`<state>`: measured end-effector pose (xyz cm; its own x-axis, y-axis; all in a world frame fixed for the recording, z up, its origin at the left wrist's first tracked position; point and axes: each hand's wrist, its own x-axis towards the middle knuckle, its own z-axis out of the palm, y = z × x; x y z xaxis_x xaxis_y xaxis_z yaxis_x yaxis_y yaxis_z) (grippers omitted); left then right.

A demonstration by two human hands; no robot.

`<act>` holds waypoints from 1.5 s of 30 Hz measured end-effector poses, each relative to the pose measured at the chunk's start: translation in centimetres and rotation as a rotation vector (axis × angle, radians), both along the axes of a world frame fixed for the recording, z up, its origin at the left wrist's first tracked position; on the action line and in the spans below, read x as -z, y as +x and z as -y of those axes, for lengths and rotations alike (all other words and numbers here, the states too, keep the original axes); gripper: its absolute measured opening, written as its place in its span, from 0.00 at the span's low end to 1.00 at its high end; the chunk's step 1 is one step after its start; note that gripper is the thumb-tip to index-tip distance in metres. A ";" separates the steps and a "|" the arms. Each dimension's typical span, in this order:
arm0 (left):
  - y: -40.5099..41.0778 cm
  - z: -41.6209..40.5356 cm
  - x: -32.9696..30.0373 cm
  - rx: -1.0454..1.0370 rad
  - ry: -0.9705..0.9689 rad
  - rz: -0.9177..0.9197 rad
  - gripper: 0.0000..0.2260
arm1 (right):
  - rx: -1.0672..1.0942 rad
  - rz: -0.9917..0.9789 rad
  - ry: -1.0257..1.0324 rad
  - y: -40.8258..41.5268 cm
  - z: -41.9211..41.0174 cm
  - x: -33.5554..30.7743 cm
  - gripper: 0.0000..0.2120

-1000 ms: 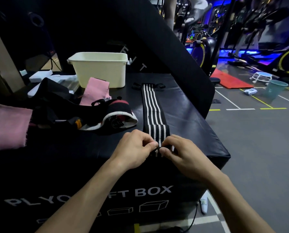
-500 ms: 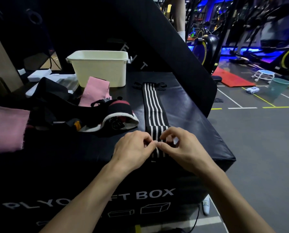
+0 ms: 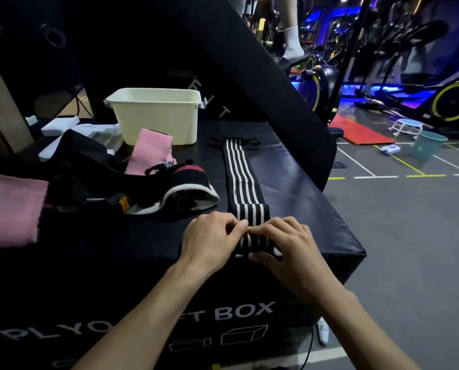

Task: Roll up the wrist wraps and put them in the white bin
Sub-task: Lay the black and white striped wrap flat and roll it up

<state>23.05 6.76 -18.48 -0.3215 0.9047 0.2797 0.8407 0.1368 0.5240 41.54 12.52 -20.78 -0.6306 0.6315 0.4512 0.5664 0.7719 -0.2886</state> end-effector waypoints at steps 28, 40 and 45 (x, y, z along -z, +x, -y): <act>-1.6 -13.4 0.7 0.347 -0.513 -0.564 0.48 | -0.054 0.004 0.000 0.4 -0.6 -0.3 0.20; -2.0 -16.4 -2.4 0.182 -0.491 -0.317 0.28 | -0.051 0.010 -0.058 0.7 -0.2 -0.4 0.21; -3.1 -18.0 -3.6 0.143 -0.560 -0.351 0.31 | -0.074 -0.015 -0.090 0.7 -0.6 -0.3 0.19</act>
<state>19.93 24.75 -14.84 -0.1634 0.9705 -0.1774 0.9781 0.1829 0.0991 42.24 13.16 -20.46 -0.6705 0.6223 0.4040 0.5044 0.7817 -0.3668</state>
